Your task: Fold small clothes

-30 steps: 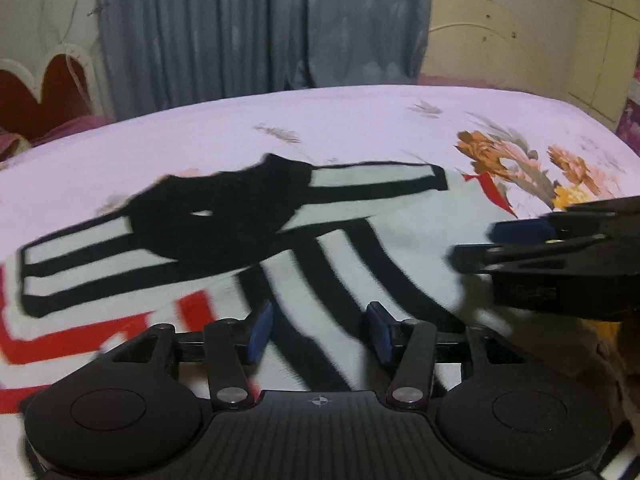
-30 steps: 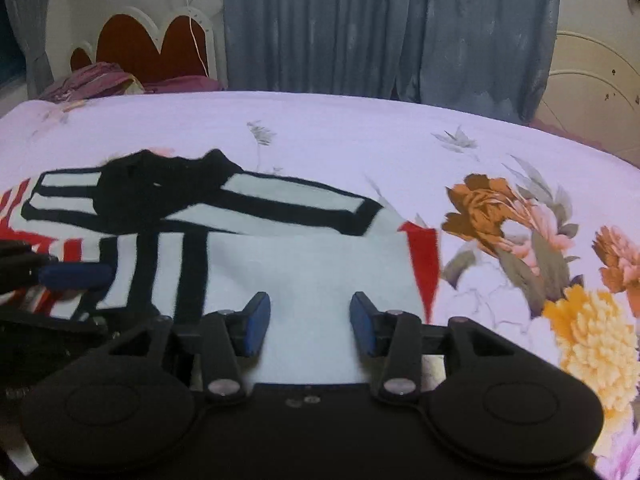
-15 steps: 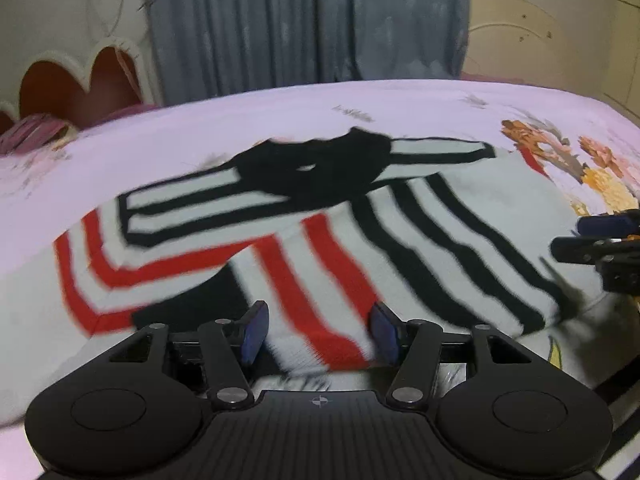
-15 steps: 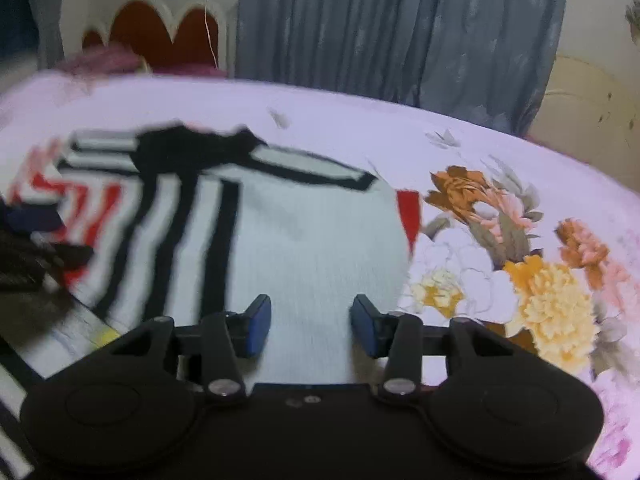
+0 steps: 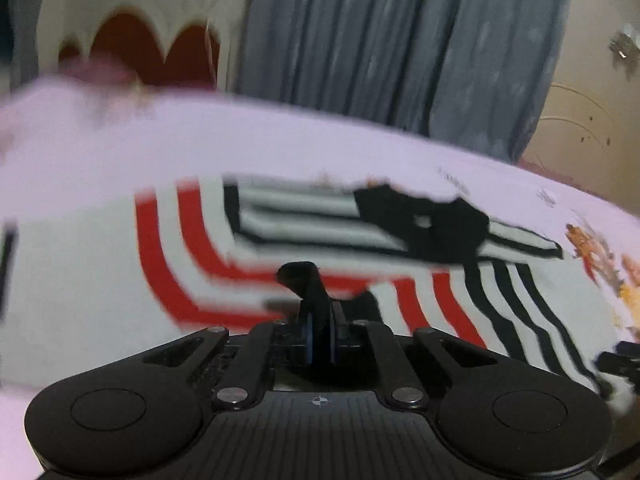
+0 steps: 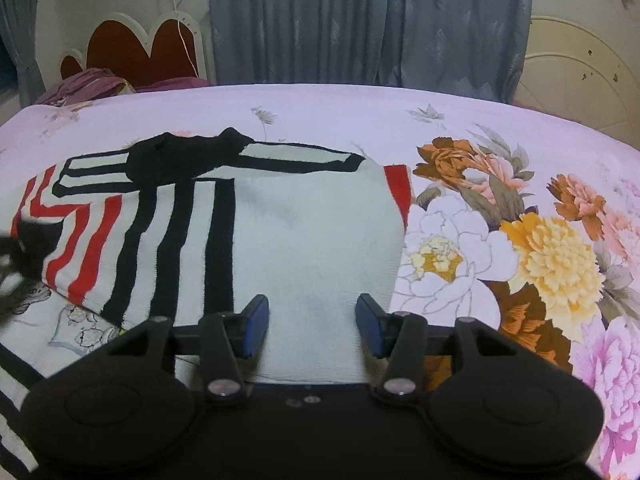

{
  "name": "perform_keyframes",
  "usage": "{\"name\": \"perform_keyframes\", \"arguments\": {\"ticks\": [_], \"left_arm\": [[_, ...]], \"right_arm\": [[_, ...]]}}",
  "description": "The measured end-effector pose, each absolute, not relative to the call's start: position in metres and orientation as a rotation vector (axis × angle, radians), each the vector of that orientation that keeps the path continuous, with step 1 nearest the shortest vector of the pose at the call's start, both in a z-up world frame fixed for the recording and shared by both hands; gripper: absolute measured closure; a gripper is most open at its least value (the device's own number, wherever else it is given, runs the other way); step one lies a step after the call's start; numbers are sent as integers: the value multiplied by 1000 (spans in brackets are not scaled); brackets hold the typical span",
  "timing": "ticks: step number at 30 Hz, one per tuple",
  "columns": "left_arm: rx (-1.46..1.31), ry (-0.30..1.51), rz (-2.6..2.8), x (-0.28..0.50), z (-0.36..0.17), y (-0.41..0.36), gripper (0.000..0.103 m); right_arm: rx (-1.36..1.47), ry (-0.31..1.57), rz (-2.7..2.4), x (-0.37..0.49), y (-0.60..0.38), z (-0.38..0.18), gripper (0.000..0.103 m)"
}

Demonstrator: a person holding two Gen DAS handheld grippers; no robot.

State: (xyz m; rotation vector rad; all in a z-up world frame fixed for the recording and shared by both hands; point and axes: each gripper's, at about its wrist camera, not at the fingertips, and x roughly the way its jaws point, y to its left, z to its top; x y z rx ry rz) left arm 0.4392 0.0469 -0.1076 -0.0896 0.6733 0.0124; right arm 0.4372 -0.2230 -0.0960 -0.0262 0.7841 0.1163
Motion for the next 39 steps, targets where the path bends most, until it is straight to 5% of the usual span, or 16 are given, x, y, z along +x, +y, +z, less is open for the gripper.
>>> {"name": "perform_keyframes", "arguments": {"ticks": [4,6,7,12,16,17,19,23,28,31,39], "left_arm": [[83,696,-19,443,-131,42,90],[134,685,43,438,-126,42,46],[135,674,101,435,-120,46,17],[161,594,-87,412,-95,3,16],[189,734,-195,427,-119,-27,15],[166,758,-189,427,-125,-18,5],[83,795,-141,431,-124,11,0],[73,740,-86,439,-110,23,0],[130,686,-161,468,-99,-16,0],[172,851,-191,485,-125,-25,0],[142,820,-151,474,-125,-20,0]], "right_arm": [[-46,791,117,435,-221,-99,57],[-65,795,116,435,-219,-99,57],[-72,797,113,435,-218,-97,57],[-11,749,170,430,-203,-86,59],[-73,795,226,431,-174,-100,59],[-96,799,222,428,-174,-102,59],[-95,805,195,424,-192,-102,58],[-49,812,171,434,-219,-95,67],[-11,698,169,476,-202,-81,63],[-110,802,113,505,-195,-101,64],[-87,770,123,471,-194,-83,62]]}}
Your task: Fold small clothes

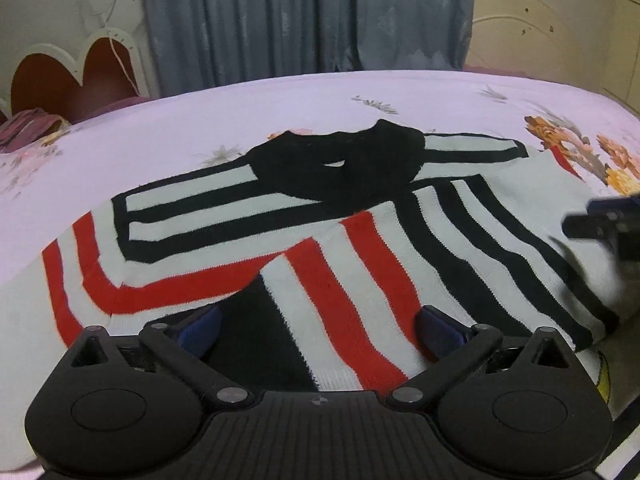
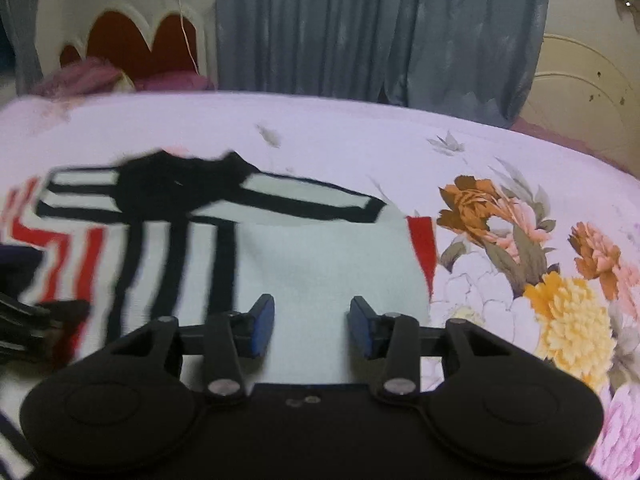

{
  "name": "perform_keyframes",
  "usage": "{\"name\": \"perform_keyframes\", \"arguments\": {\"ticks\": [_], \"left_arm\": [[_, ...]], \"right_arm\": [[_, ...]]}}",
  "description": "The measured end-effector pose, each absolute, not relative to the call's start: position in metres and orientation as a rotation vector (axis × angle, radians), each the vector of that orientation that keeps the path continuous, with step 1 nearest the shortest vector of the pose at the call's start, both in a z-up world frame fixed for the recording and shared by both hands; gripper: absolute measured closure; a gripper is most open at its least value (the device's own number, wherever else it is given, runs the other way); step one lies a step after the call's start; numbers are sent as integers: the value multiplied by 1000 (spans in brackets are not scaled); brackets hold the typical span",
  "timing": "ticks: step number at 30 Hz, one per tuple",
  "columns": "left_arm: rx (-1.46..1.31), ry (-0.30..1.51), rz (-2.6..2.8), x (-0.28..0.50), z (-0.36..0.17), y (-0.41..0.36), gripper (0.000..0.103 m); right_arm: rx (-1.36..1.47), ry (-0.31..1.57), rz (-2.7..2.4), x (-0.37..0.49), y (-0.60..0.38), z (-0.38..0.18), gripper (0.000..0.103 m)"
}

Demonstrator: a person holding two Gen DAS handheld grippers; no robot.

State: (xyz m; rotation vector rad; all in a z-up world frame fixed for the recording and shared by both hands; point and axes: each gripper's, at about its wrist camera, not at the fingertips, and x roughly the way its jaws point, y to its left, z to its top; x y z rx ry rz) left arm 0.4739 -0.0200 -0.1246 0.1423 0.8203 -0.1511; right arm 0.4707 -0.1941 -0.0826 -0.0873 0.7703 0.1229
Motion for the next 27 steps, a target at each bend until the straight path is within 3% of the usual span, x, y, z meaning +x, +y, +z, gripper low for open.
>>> {"name": "perform_keyframes", "arguments": {"ticks": [4,11,16,19,22,25,27], "left_arm": [[151,830,-127,471,-120,-20,0],[148,806,-36,447,-107,-14,0],[6,760,128,403,-90,55,1],[-119,688,259,363,-78,125,25],[-274,614,425,322,-78,208,26],[-519,565,555,289,-91,291,46],[-660,540,600,275,-104,336,47]], "right_arm": [[-131,812,149,465,-189,-99,61],[-64,769,191,456,-197,-79,59],[-4,759,232,453,-194,-75,58],[12,768,250,453,-185,-75,58],[14,773,251,454,-171,-73,58],[8,769,215,455,-158,-71,58],[10,766,193,455,-150,-71,58]]}}
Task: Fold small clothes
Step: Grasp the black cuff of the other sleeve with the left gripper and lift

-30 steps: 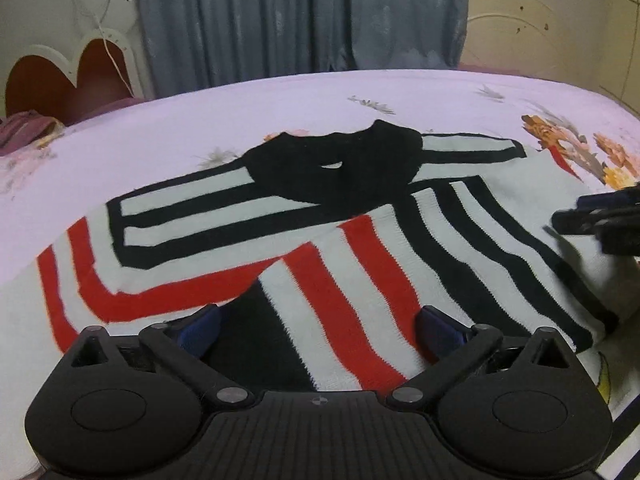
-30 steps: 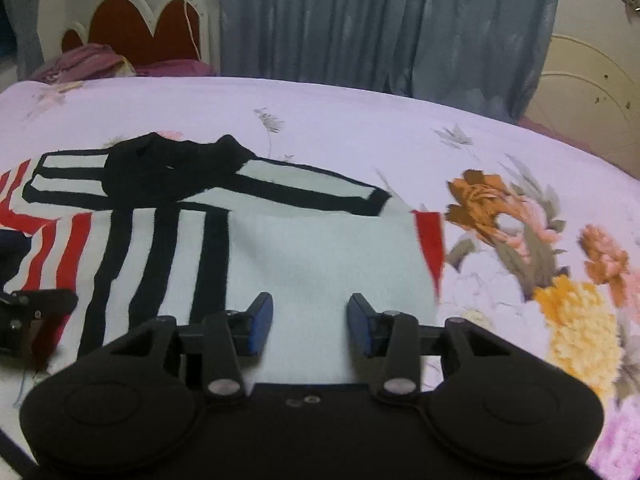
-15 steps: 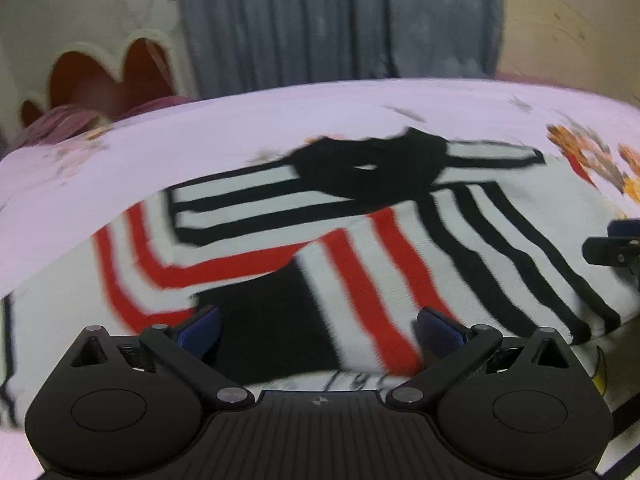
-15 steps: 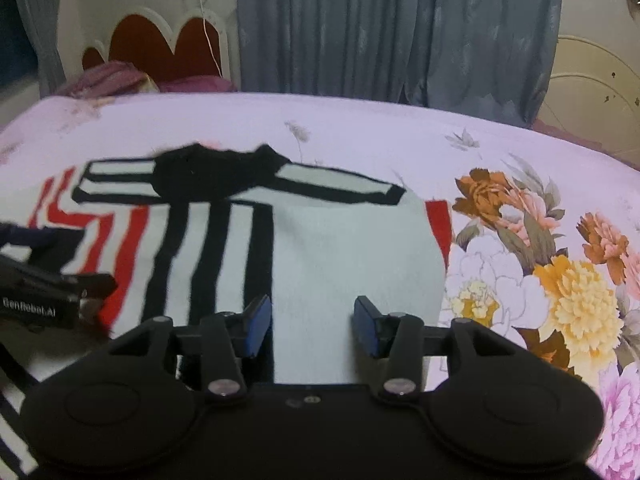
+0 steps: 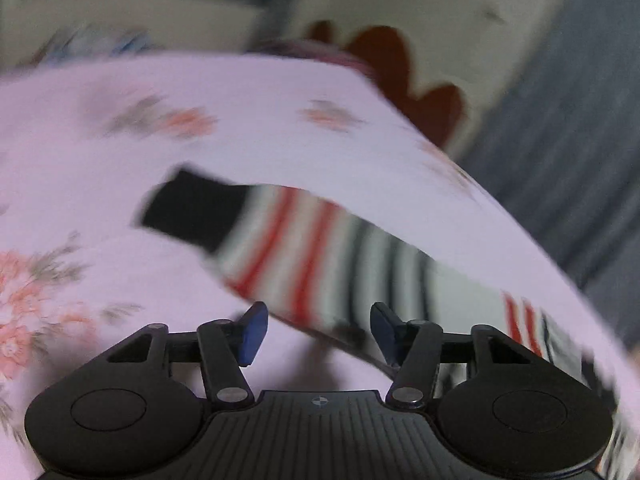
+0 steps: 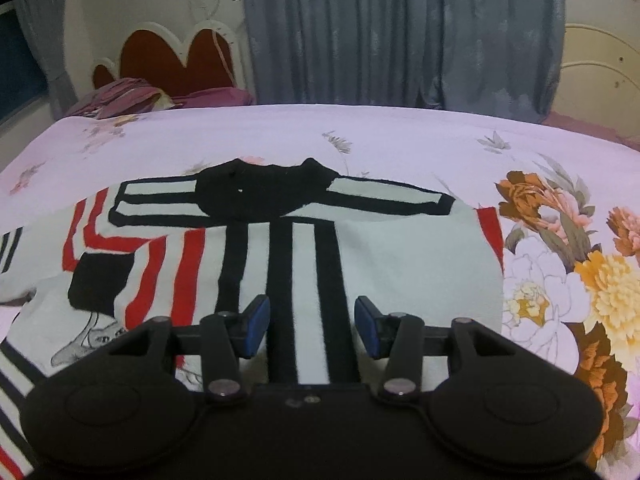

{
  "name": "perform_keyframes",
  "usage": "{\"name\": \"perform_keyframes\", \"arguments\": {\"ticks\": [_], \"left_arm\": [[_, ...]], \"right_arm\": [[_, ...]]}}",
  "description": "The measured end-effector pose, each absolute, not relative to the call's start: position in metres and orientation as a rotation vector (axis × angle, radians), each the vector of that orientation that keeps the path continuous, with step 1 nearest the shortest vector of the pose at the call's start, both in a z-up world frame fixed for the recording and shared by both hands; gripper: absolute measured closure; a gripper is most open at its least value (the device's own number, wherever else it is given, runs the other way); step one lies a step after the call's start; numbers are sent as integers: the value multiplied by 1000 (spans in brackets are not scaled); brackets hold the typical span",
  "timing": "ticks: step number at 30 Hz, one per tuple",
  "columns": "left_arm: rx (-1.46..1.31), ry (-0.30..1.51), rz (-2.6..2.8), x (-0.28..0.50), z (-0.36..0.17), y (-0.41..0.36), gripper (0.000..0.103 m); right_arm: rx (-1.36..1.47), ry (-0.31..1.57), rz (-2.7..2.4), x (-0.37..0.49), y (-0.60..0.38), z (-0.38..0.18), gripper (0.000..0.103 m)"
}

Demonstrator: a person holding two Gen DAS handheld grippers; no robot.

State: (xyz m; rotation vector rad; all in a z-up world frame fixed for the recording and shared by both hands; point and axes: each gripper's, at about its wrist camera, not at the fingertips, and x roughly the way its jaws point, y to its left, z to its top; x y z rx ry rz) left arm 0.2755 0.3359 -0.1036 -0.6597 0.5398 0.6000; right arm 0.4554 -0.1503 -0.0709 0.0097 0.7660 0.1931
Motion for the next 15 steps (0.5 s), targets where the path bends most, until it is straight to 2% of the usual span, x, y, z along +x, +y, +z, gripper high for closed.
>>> {"name": "perform_keyframes", "arguments": {"ticks": [4,9,10,12,15], "left_arm": [[-855,489,587,268,-128,391,47],[-925,432,524,283,-139,415,47],[-935,417,516,282,-140,419,52],[-940,431,522,292,-142,427,99],[-1028,424,485,317,-144,440,99]], "right_arm": [[-4,777,150,452,-125,-72,58],[22,784,105,448,-104,-67,58],[25,784,94,447,-100,-66,58],[30,783,80,446,-98,-65,58],[30,794,63,447,-98,-66,58]]}}
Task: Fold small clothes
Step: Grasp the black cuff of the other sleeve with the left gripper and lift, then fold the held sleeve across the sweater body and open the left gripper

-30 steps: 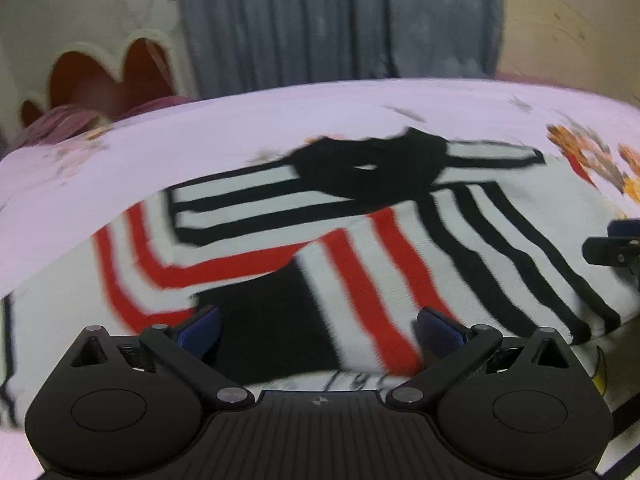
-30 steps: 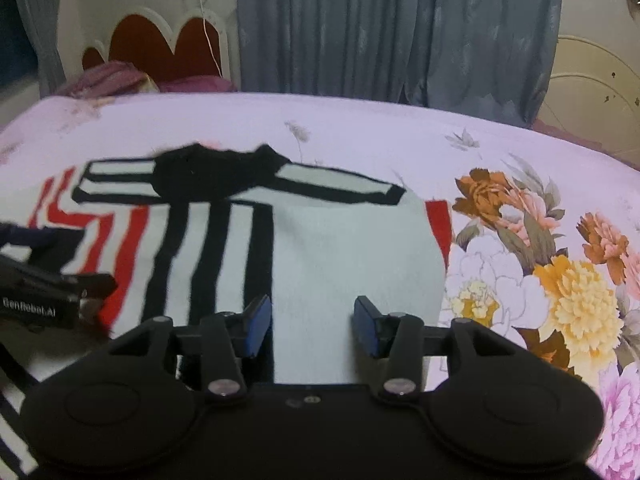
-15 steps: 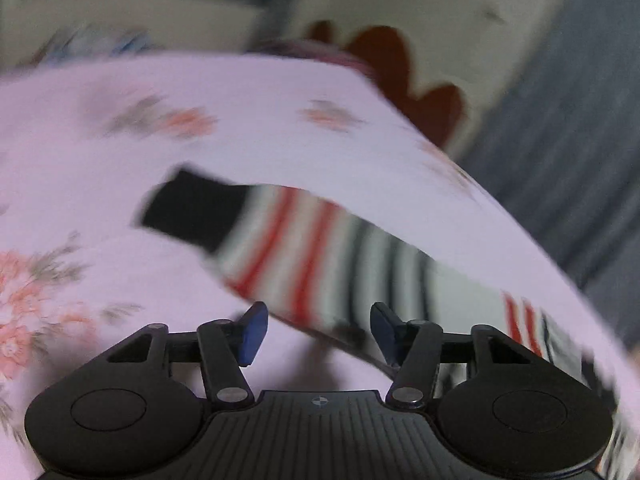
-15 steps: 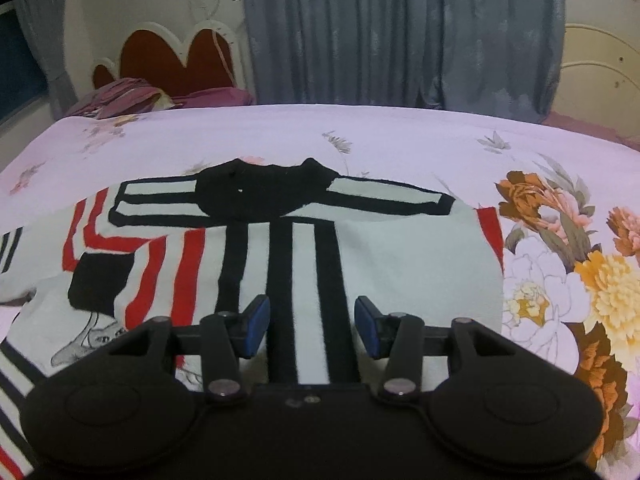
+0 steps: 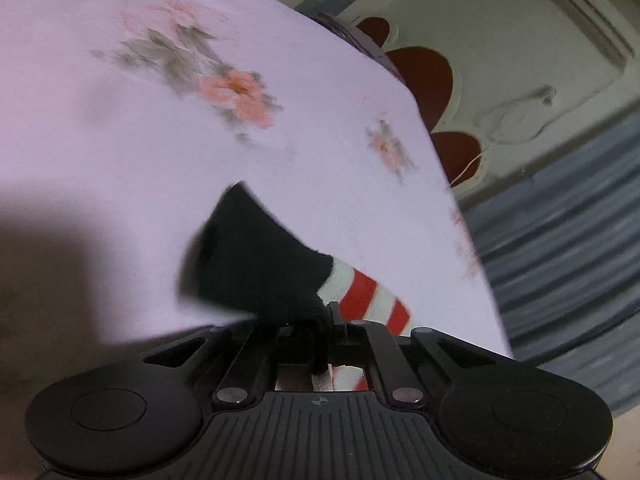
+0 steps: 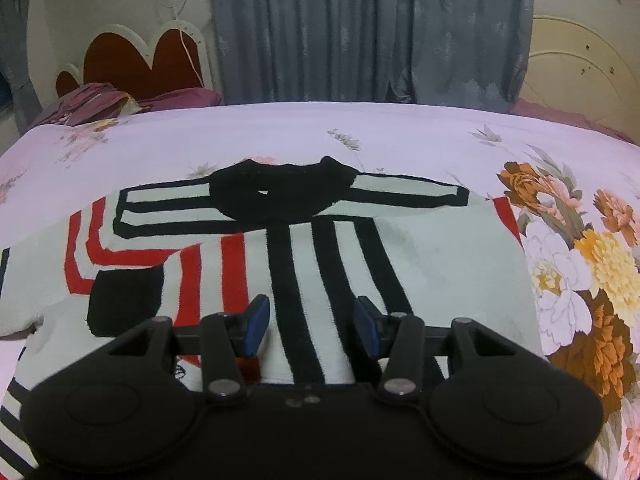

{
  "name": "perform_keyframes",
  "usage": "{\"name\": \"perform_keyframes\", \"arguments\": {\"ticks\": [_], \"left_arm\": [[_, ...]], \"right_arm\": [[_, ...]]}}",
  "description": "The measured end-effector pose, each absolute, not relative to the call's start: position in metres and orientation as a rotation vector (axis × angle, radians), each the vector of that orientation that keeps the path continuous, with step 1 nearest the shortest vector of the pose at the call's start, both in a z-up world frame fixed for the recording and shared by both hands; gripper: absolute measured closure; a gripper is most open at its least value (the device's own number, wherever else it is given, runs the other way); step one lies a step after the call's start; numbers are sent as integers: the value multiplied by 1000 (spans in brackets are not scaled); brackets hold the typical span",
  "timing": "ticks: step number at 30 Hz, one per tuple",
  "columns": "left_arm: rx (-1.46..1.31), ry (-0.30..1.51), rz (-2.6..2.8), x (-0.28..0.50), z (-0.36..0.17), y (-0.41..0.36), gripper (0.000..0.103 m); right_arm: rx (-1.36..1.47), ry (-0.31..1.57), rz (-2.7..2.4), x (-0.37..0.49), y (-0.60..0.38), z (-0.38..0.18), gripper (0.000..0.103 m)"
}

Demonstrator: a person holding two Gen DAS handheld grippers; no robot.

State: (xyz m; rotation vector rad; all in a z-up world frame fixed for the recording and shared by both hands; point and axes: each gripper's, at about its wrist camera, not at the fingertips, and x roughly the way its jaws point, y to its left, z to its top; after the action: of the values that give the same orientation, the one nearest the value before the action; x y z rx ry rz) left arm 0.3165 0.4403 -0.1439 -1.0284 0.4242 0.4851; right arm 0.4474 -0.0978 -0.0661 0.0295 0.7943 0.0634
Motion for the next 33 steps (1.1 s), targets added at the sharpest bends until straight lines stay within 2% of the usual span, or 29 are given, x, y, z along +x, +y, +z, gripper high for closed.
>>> {"name": "perform_keyframes", "arguments": {"ticks": [5,12,21,27,29,30,31,32,33], "left_arm": [[-912,412,274,385,-104,382,99],[-573,563,-81,461,-70,184,99],[-210,719,-244,490,-83,-2,99],[-11,795,-272,488,-113,-66,99],[60,773,-272,479,-112,-80,97],[87,765,-279,469,-112,-80,93],[91,763,-305,465,-110,-78,73],[71,766,-339,464,-108,-76,52],[30,770,-375,462,-105,-71,42]], "right_arm": [[41,783,39,446,-106,-66,58],[118,761,8,449,-134,-65,58],[223,747,7,449,-183,-66,58],[276,755,33,445,-207,-69,58],[300,761,41,446,-214,-71,54],[322,761,49,446,-217,-71,45],[355,757,63,447,-221,-72,37],[379,756,75,448,-223,-72,35],[405,760,89,450,-224,-74,34]]}}
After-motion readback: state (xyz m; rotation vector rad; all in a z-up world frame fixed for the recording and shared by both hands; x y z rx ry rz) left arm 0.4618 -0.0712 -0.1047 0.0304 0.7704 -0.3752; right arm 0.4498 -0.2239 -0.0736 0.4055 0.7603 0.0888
